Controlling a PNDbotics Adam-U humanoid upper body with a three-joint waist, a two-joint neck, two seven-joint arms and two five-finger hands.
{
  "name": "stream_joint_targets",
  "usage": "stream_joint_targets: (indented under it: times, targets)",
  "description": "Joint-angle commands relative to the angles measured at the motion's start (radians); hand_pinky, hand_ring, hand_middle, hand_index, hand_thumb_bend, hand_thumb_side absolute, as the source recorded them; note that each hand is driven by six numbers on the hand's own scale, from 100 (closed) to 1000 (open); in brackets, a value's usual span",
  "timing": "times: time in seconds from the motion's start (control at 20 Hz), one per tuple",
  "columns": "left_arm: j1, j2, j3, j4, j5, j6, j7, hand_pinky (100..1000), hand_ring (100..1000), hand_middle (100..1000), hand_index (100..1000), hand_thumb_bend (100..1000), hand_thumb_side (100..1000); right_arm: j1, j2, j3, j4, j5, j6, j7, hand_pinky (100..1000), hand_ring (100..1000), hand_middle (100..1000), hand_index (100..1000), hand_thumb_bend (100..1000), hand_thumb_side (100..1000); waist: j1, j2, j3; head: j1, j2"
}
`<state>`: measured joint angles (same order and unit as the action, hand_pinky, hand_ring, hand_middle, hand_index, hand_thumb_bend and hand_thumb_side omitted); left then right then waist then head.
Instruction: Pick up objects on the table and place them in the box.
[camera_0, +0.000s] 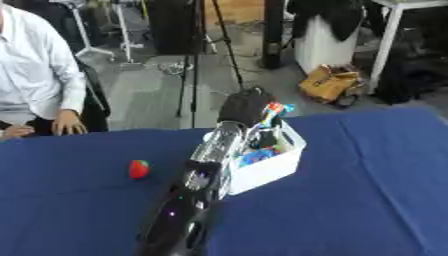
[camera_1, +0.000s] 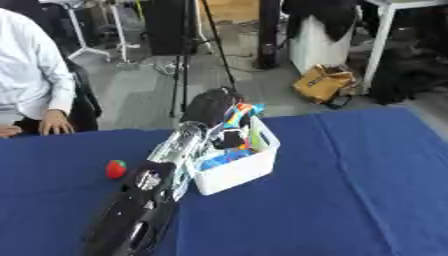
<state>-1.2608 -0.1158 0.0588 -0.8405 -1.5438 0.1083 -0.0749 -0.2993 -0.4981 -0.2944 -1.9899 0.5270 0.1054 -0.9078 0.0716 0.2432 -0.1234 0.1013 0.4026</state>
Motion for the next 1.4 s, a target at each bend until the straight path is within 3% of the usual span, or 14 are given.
stream_joint_targets:
  times: [0.05, 0.55, 1.4]
  targets:
    - [-0.038, 0.0, 0.01, -0.004, -0.038, 0.005, 0.005, 100, 475, 544, 643, 100, 318, -0.012, -0.019, -0.001, -0.01, -0.002, -0.006, 0.001, 831, 840, 630, 711, 100, 688, -0.013, -0.014, -0.002, 0.003, -0.007]
    - [-0.05, 0.004, 0.03, 0.015, -0.142, 0.027, 0.014, 109, 489, 554, 646, 100, 322, -0.012, -0.02, 0.002, -0.01, -0.001, -0.007, 0.001, 831, 839, 629, 710, 100, 686, -0.012, -0.014, -0.006, 0.006, -0.01]
    - [-0.11, 0.074, 0.111, 0.064, -0.186, 0.124, 0.062, 111, 487, 553, 646, 100, 340, -0.008, -0.022, 0.0, -0.01, 0.002, -0.005, 0.001, 831, 839, 629, 710, 100, 686, -0.009, -0.021, -0.009, 0.008, -0.009]
